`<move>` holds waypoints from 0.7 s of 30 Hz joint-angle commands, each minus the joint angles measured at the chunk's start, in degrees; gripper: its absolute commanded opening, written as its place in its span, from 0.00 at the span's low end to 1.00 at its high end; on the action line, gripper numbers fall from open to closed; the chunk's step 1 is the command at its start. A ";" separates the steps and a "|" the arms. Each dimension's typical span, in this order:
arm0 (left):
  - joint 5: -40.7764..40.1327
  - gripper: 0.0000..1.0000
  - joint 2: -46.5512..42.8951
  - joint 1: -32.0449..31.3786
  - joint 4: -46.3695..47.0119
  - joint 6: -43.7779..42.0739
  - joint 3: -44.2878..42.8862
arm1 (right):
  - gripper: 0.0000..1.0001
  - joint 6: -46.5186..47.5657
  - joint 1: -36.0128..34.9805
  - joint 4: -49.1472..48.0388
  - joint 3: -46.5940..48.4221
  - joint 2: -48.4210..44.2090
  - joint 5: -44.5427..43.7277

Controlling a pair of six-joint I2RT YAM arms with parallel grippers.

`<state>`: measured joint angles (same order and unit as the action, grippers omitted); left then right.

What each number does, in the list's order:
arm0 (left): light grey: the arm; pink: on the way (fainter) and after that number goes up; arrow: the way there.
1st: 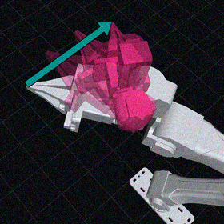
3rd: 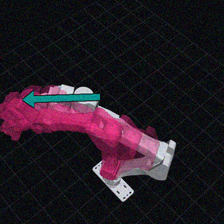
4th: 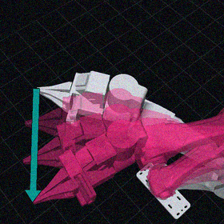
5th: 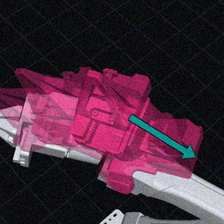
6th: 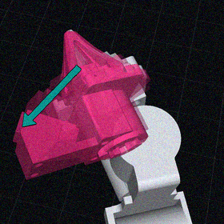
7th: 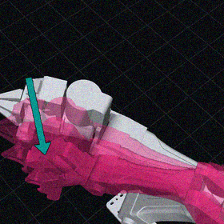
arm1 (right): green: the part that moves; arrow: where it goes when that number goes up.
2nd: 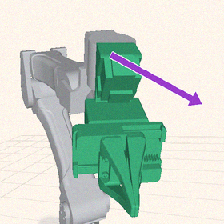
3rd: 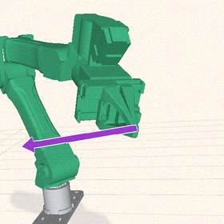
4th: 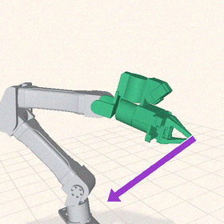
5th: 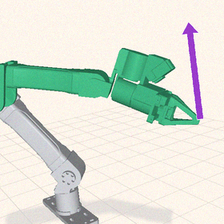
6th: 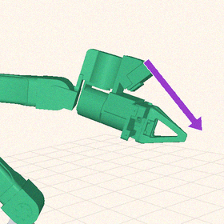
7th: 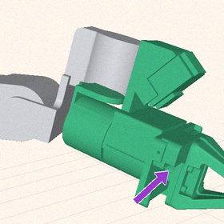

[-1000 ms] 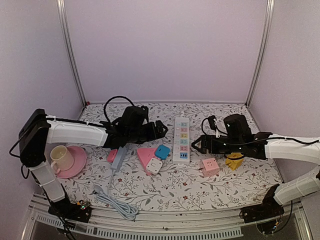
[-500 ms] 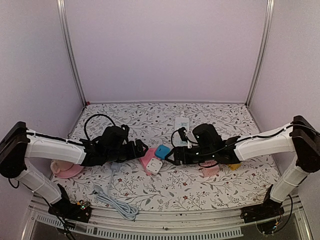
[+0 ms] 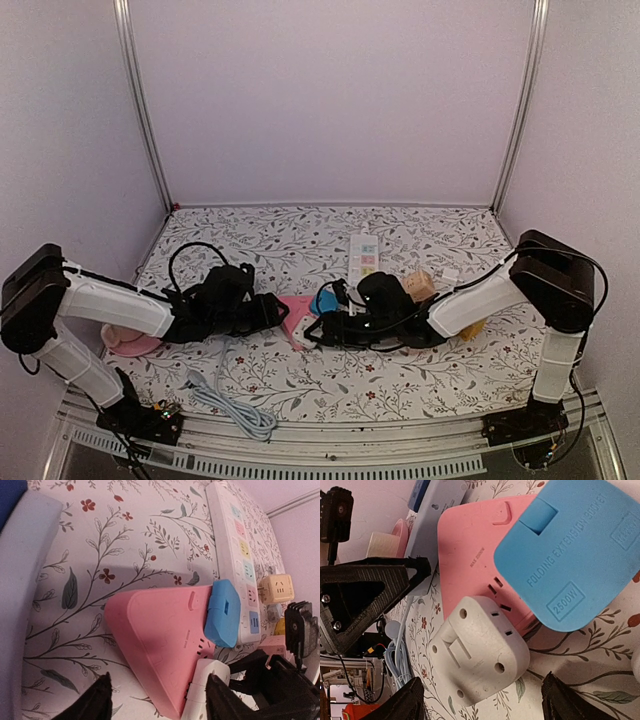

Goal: Pull the plug off the socket

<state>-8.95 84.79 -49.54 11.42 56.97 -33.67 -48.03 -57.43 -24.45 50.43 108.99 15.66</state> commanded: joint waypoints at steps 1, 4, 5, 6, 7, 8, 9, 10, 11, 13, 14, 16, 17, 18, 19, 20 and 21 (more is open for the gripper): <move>2.30 0.55 2.03 -0.19 4.11 0.43 0.95 | 0.81 -4.09 -0.18 -6.48 1.21 2.90 -0.29; 2.21 0.43 3.01 -1.77 4.57 0.91 0.98 | 0.79 -5.16 -0.17 -7.82 1.33 3.91 -0.61; 2.15 0.39 3.22 -2.36 4.57 1.05 0.85 | 0.79 -5.34 -0.22 -8.22 1.43 4.13 -0.86; 2.08 0.35 3.46 -3.04 4.62 1.28 0.81 | 0.78 -5.39 -0.18 -8.43 1.61 4.41 -1.10; 2.09 0.31 3.71 -3.70 4.69 1.50 0.84 | 0.77 -5.40 -0.15 -8.50 1.86 4.79 -1.15; 2.17 0.28 4.03 -4.32 4.97 1.78 0.81 | 0.76 -5.52 -0.22 -8.51 2.34 5.16 -1.04; 2.30 0.25 4.32 -4.91 5.24 2.09 0.80 | 0.74 -5.54 -0.21 -8.56 2.79 5.58 -0.73; 2.34 0.22 4.73 -5.58 5.42 2.42 0.76 | 0.72 -5.58 -0.21 -8.77 3.15 5.92 -0.39; 2.36 0.19 5.03 -6.23 5.62 2.70 0.66 | 0.69 -5.71 -0.18 -9.06 3.31 6.18 0.05; 2.21 0.13 5.46 -7.57 5.90 3.46 0.58 | 0.65 -6.22 -0.23 -9.29 3.15 6.05 0.10; 1.90 0.13 5.47 -8.13 5.96 3.90 0.68 | 0.64 -6.42 -0.17 -9.38 2.79 5.68 -0.05; 1.29 0.11 5.16 -9.36 6.22 4.53 0.87 | 0.61 -6.62 -0.20 -9.31 2.01 4.74 -0.27; 0.96 0.11 4.93 -9.77 6.27 4.71 0.82 | 0.61 -6.64 -0.19 -9.26 1.71 3.96 -0.30; 0.78 0.11 4.72 -10.05 6.13 4.62 0.66 | 0.60 -6.57 -0.17 -9.11 1.44 3.42 -0.36; 0.69 0.11 4.50 -10.15 5.87 4.48 0.51 | 0.58 -6.39 -0.14 -9.00 1.18 2.75 -0.45; 0.69 0.11 4.44 -10.17 5.81 4.28 0.39 | 0.57 -6.22 -0.17 -8.89 0.71 2.05 -0.52; 0.75 0.11 4.42 -10.18 5.74 4.02 0.11 | 0.56 -6.12 -0.22 -8.72 0.27 1.42 -0.68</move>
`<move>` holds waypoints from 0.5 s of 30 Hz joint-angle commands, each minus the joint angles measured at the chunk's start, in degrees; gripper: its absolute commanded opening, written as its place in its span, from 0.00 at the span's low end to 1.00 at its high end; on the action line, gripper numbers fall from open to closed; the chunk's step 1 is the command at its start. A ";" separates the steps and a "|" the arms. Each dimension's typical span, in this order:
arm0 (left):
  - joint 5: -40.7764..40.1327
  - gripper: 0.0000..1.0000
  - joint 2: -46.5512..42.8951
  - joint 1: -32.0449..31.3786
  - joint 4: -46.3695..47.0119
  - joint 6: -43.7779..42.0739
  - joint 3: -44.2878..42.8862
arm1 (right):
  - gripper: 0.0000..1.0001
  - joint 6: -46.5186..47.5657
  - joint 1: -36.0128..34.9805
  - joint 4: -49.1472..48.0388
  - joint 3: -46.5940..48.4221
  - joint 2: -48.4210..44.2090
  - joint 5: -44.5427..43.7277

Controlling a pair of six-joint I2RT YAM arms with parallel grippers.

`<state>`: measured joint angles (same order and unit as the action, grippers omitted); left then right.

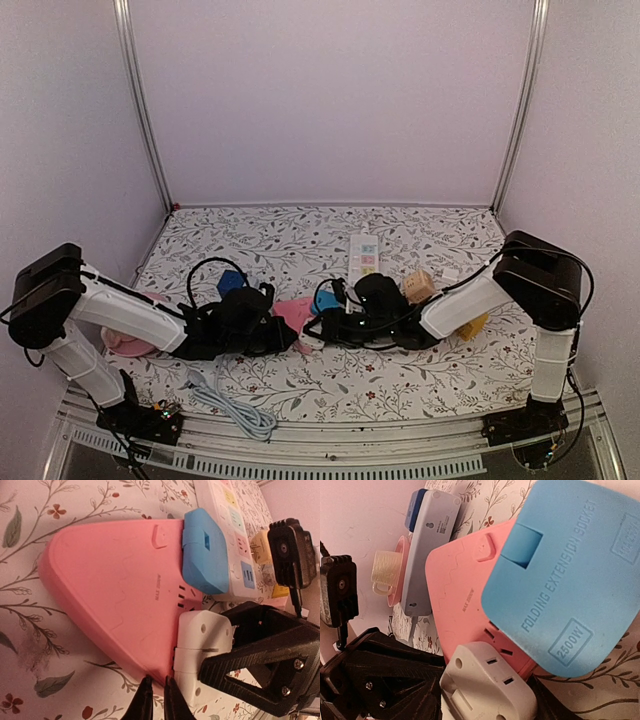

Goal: Pull the plug off the socket

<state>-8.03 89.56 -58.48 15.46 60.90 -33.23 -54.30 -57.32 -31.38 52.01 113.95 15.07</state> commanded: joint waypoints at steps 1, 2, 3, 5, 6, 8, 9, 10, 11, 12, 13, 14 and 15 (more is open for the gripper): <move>-0.07 0.11 -0.35 -1.25 1.52 -0.10 -0.50 | 0.55 0.31 -0.34 -1.70 -1.76 -4.29 -0.20; 0.07 0.11 -0.35 -1.21 1.50 -0.32 -0.65 | 0.55 0.38 -0.28 -1.60 -2.34 -5.00 -0.38; 0.26 0.10 -0.32 -1.28 1.46 -0.45 -0.81 | 0.55 0.42 -0.33 -1.46 -2.76 -5.64 -0.43; 0.18 0.10 -0.16 -1.28 1.35 -0.46 -0.95 | 0.55 0.75 -0.34 -1.12 -3.68 -6.89 -0.48; 0.20 0.10 0.03 -1.28 1.33 -0.45 -1.06 | 0.55 0.88 -0.27 -1.10 -4.19 -7.68 -0.48; 0.37 0.10 0.62 -1.27 1.33 -0.52 -1.32 | 0.55 1.32 -0.23 -0.93 -4.85 -8.91 -0.40; 0.50 0.10 0.88 -1.24 1.43 -0.67 -1.45 | 0.55 1.46 -0.32 -0.66 -4.95 -9.31 -0.24; 0.69 0.10 1.29 -1.31 1.56 -0.77 -1.71 | 0.55 1.75 -0.29 -0.49 -4.87 -9.48 0.08; 0.91 0.10 1.58 -1.27 1.43 -0.76 -1.93 | 0.55 1.94 -0.20 -0.06 -4.75 -9.43 0.14; 1.04 0.10 1.92 -1.29 1.41 -0.80 -2.21 | 0.55 2.17 -0.24 0.13 -4.66 -9.35 0.20; 1.15 0.09 2.13 -1.29 1.18 -0.91 -2.33 | 0.55 2.32 -0.16 0.29 -4.46 -9.13 0.52; 1.24 0.09 2.31 -1.31 1.11 -1.00 -2.42 | 0.55 2.42 -0.04 0.42 -4.24 -8.77 0.94; 1.22 0.09 2.49 -1.35 0.93 -1.04 -2.45 | 0.56 2.52 0.05 0.48 -4.03 -8.38 1.52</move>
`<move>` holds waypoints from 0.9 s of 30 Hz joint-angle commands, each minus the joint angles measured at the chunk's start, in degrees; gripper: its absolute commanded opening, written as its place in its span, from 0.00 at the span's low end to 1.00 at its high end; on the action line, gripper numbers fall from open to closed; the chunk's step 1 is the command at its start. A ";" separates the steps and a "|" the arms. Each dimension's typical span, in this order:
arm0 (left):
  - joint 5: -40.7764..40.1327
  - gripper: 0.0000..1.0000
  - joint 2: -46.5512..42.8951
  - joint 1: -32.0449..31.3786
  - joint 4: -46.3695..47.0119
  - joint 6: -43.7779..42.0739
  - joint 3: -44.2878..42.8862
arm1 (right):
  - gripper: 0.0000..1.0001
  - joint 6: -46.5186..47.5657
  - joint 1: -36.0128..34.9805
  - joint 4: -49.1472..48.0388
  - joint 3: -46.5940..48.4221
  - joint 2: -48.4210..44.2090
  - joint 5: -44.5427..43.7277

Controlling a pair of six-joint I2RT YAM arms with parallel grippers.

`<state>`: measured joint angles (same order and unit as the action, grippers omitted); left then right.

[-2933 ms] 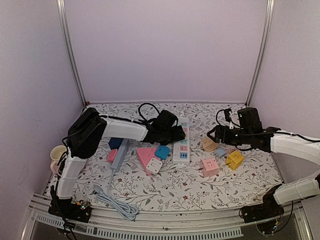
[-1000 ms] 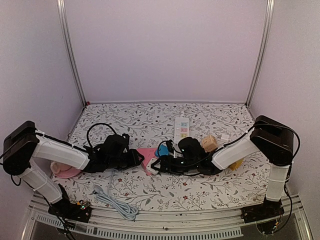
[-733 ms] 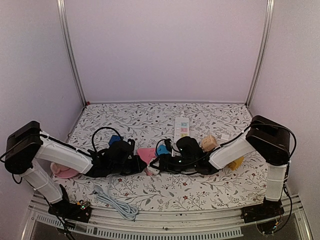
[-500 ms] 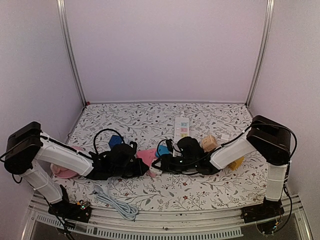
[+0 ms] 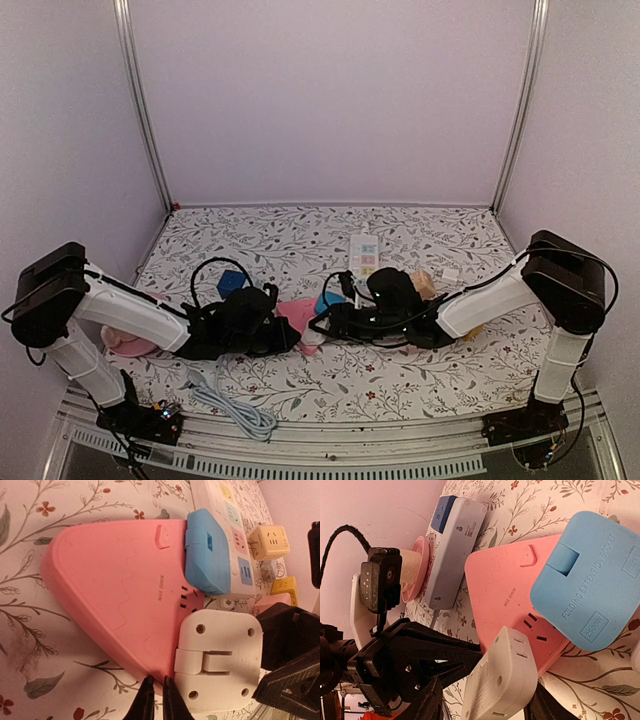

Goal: Pull the plug off the socket

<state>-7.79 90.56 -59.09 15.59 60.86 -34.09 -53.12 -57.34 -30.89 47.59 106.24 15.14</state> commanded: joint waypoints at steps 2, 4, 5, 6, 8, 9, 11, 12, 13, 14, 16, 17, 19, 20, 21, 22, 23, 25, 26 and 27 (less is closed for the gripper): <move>1.02 0.09 1.63 -0.64 0.46 -1.13 -1.60 | 0.55 1.29 0.64 -0.23 0.72 0.38 2.99; 1.13 0.09 1.72 -0.71 0.43 -1.37 -1.47 | 0.55 0.78 0.98 -0.45 0.76 1.23 3.74; 1.38 0.09 1.72 -0.73 0.93 -1.62 -1.24 | 0.55 0.60 1.19 -0.49 0.81 1.45 3.88; 1.68 0.09 1.71 -0.68 1.39 -1.68 -1.10 | 0.55 0.51 1.38 -0.59 1.01 1.86 4.16; 1.64 0.09 1.89 -0.75 1.52 -1.54 -1.28 | 0.52 -0.06 1.93 -1.23 1.14 2.65 4.97; 1.64 0.09 1.92 -0.72 1.61 -1.55 -1.33 | 0.50 -0.34 2.15 -1.58 1.21 3.04 5.37; 1.55 0.09 1.91 -0.63 1.51 -1.45 -1.42 | 0.45 -0.81 2.70 -2.28 1.30 3.63 6.43; 1.60 0.09 1.90 -0.62 1.65 -1.47 -1.42 | 0.43 -0.98 2.93 -2.56 1.35 3.94 6.74; 1.68 0.09 1.90 -0.62 1.78 -1.45 -1.42 | 0.41 -1.01 3.19 -2.71 1.60 4.23 7.06; 1.77 0.10 1.94 -0.49 1.87 -1.26 -1.36 | 0.38 -1.14 3.31 -2.80 1.84 4.58 7.40; 1.69 0.11 1.72 -0.22 2.05 -0.50 -0.78 | 0.31 -1.41 3.67 -3.36 1.90 5.08 7.97; 1.35 0.13 1.39 -0.06 2.08 0.02 -0.28 | 0.28 -1.69 3.91 -3.64 1.81 5.24 8.17; 0.38 0.19 0.19 0.37 2.28 1.30 1.32 | 0.22 -2.17 4.21 -4.45 1.40 5.31 8.61; -0.20 0.23 -0.65 0.64 2.31 2.08 2.17 | 0.20 -2.29 4.37 -4.97 1.07 5.30 8.80; -0.60 0.26 -1.46 1.07 2.33 2.86 3.18 | 0.17 -2.61 4.50 -5.37 0.83 5.30 8.98; -0.97 0.30 -2.24 1.55 2.59 3.63 4.14 | 0.14 -2.75 4.66 -5.70 0.61 5.30 9.14; -1.41 0.34 -2.99 2.12 2.96 4.74 5.38 | 0.13 -2.92 4.72 -6.01 0.30 5.30 9.27; -1.81 0.40 -4.49 3.35 4.55 5.91 7.60 | 0.11 -3.03 4.86 -6.55 0.21 5.38 9.45; -1.81 0.44 -5.02 4.15 5.66 6.28 8.69 | 0.11 -3.10 4.86 -6.73 0.16 5.45 9.61; -1.82 0.49 -5.38 4.88 7.08 6.36 9.64 | 0.10 -3.25 4.91 -6.99 0.11 5.55 9.67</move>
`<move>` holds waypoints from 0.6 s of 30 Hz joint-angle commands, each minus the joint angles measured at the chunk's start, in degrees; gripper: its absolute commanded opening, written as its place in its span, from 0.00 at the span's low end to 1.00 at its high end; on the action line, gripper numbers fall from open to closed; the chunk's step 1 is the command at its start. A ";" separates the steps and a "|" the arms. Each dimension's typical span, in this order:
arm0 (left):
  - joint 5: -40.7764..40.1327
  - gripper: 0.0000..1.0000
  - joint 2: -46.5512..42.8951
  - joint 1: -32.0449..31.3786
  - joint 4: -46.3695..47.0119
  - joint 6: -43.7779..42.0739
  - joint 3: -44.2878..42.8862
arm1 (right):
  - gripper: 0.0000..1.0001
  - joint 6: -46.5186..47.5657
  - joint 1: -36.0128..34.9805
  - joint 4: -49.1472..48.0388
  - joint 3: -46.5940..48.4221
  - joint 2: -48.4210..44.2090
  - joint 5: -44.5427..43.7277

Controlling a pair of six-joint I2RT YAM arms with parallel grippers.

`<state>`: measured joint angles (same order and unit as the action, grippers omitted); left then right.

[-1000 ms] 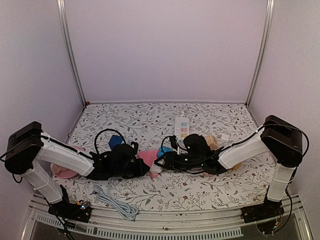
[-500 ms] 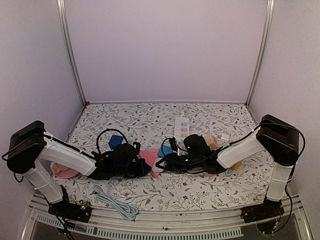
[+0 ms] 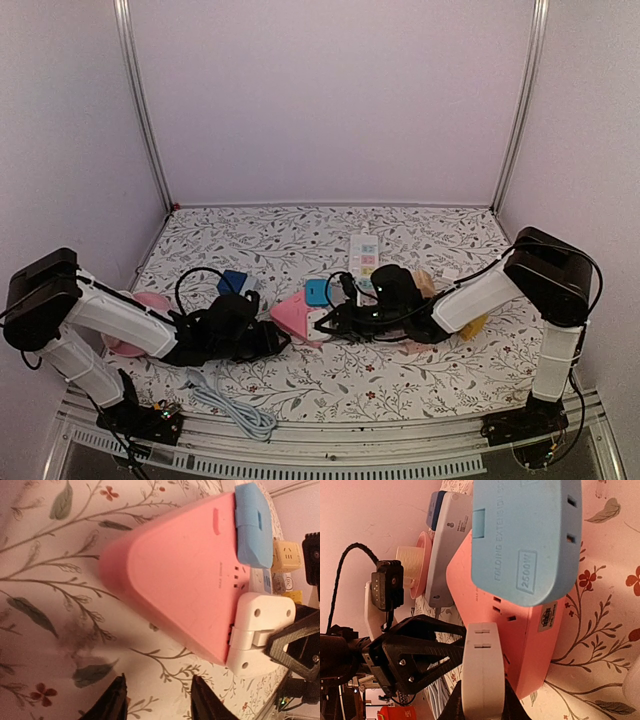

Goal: Pull the plug off the socket

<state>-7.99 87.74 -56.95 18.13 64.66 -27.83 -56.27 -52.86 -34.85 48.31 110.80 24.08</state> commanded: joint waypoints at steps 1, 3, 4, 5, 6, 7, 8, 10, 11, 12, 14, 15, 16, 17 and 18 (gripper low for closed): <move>-1.37 0.55 -2.73 3.88 6.35 2.45 4.26 | 0.10 -0.27 0.41 -3.37 -0.65 1.11 0.91; -0.13 0.63 -2.28 5.61 10.63 1.94 5.55 | 0.10 -0.56 0.55 -4.06 -0.66 1.45 1.54; 0.76 0.66 -1.78 6.45 12.65 1.88 5.88 | 0.10 -0.91 0.53 -4.41 -0.70 1.56 1.85; 1.75 0.68 -1.06 7.21 14.48 1.73 5.98 | 0.10 -1.05 0.64 -4.74 -0.74 1.69 2.19; 2.86 0.69 -0.22 7.76 16.41 1.65 6.06 | 0.09 -1.24 0.65 -5.14 -0.82 1.73 2.59; 3.57 0.69 0.63 8.10 18.40 1.77 6.05 | 0.09 -1.48 0.82 -5.65 -0.97 1.72 2.95; 4.45 0.69 1.71 8.42 20.16 1.99 6.02 | 0.09 -1.87 0.94 -6.15 -1.27 1.63 3.33; 5.88 0.70 3.99 8.69 23.62 2.93 5.59 | 0.09 -2.59 1.49 -7.67 -1.80 1.58 4.45; 6.45 0.70 5.20 8.72 25.27 3.55 5.31 | 0.09 -3.22 1.83 -8.62 -2.08 1.51 5.10; 6.87 0.70 6.23 8.71 26.77 4.22 5.17 | 0.09 -3.69 2.21 -9.60 -2.44 1.44 5.66; 7.65 0.69 8.61 8.70 29.74 5.78 5.15 | 0.09 -4.71 2.60 -10.84 -2.64 1.51 6.91; 7.98 0.68 9.54 8.72 31.17 6.20 5.07 | 0.09 -4.83 2.59 -11.07 -2.54 1.56 7.26; 8.33 0.67 10.38 8.73 32.42 6.60 4.98 | 0.09 -4.96 2.65 -11.19 -2.50 1.65 7.54; 8.62 0.65 11.04 8.77 33.23 6.73 4.73 | 0.09 -4.98 2.66 -11.29 -2.46 1.73 7.78; 8.84 0.64 11.71 8.71 33.81 6.74 4.35 | 0.09 -5.11 2.61 -11.40 -2.44 1.82 7.89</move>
<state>-1.56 96.84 -48.90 45.39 69.71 -22.48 -60.53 -50.57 -40.40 45.87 111.83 29.36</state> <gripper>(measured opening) 0.660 0.167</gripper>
